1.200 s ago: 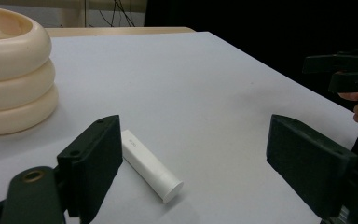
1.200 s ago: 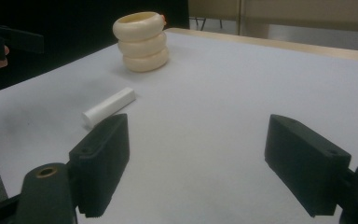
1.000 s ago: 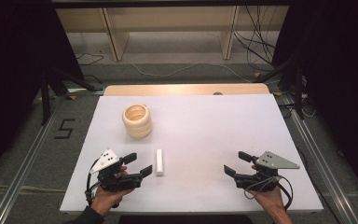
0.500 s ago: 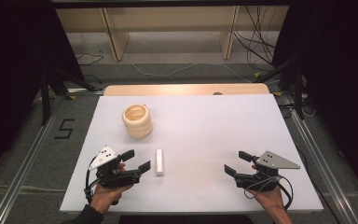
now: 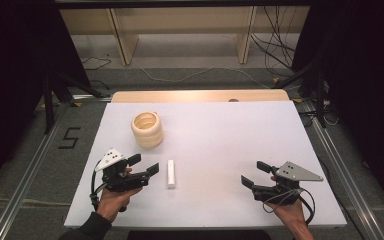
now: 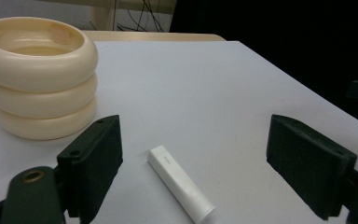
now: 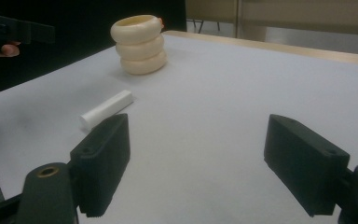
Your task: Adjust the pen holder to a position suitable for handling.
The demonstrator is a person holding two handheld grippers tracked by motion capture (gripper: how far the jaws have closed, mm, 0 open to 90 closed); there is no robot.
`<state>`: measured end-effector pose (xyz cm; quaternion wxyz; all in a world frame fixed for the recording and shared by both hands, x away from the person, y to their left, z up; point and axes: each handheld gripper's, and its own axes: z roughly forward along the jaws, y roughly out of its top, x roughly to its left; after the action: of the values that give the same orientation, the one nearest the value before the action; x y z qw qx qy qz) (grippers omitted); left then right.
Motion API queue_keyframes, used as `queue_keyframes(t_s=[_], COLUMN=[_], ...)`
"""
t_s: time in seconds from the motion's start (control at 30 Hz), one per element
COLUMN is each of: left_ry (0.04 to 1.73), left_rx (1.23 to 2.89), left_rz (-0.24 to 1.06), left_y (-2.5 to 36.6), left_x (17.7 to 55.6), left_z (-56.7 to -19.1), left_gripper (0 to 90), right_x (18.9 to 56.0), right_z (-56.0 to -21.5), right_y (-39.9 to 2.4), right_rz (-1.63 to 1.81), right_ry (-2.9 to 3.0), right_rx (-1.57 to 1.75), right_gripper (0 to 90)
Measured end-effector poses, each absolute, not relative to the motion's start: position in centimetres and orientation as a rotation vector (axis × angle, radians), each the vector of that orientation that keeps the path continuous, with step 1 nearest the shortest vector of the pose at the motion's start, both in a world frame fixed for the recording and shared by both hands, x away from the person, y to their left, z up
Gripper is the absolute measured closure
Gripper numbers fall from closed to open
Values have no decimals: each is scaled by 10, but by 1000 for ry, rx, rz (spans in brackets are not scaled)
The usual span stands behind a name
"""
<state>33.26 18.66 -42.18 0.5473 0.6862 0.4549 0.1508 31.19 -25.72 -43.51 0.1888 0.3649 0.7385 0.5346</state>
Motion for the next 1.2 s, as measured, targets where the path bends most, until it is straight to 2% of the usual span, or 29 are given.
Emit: queue_keyframes(t_s=[1.0,1.2], left_ry=[1390,1450], left_rx=[1630,1620], left_rz=[493,544], left_y=[225,234], left_x=[391,404], left_z=[-437,-439], left_gripper=[190,254], right_x=[314,314], right_z=[-437,-438], right_y=[-257,-257], right_rz=[1501,1496], right_ry=[2090,2096], right_rx=[1025,1029], right_gripper=[233,236])
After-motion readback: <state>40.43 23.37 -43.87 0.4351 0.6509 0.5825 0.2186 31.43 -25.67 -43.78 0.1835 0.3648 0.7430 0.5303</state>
